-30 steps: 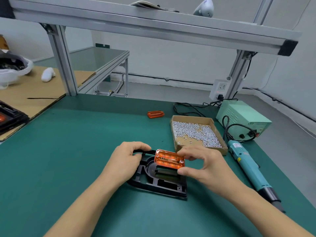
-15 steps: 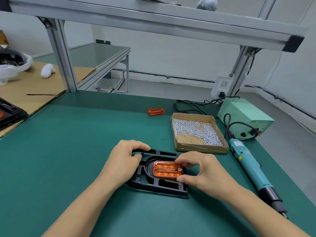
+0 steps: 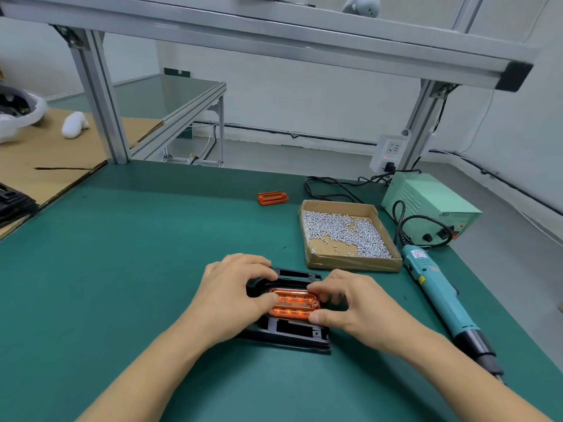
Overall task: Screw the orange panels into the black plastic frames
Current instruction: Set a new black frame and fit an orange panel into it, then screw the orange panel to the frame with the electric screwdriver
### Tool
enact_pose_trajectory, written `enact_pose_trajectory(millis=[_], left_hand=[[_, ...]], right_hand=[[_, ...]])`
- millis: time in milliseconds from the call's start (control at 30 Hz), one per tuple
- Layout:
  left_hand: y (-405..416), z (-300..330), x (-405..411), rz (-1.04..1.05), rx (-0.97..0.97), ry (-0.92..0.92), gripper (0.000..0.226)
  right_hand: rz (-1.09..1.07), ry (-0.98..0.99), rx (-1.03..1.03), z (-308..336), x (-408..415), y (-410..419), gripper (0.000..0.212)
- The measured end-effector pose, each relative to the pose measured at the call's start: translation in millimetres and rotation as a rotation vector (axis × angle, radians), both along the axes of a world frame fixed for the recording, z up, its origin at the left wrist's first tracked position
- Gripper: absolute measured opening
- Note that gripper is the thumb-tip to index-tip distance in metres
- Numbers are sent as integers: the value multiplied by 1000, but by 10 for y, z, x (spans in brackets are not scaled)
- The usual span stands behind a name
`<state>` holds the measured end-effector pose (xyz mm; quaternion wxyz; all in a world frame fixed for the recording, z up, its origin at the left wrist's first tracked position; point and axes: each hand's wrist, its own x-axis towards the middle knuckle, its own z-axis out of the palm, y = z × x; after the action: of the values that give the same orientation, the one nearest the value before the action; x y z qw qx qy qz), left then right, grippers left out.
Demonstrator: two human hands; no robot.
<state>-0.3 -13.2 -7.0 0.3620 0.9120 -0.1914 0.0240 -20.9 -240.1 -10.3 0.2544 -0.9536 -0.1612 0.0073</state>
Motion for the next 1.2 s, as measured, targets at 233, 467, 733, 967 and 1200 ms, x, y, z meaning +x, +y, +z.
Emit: enact_pose_trajectory(millis=[233, 467, 733, 967, 1200], left_hand=[[-5, -126, 45, -14, 144, -85, 35], [-6, -186, 67, -9, 148, -134, 36], [-40, -178, 62, 10, 168, -132, 34], [-31, -163, 41, 74, 175, -90, 29], [-276, 256, 331, 44, 63, -164, 15]], right_hand=[[31, -46, -152, 1, -32, 7, 48], [72, -35, -219, 14, 17, 6, 47], [6, 24, -135, -69, -39, -28, 50], [-303, -160, -80, 107, -165, -343, 49], [-836, 102, -612, 280, -357, -1045, 61]])
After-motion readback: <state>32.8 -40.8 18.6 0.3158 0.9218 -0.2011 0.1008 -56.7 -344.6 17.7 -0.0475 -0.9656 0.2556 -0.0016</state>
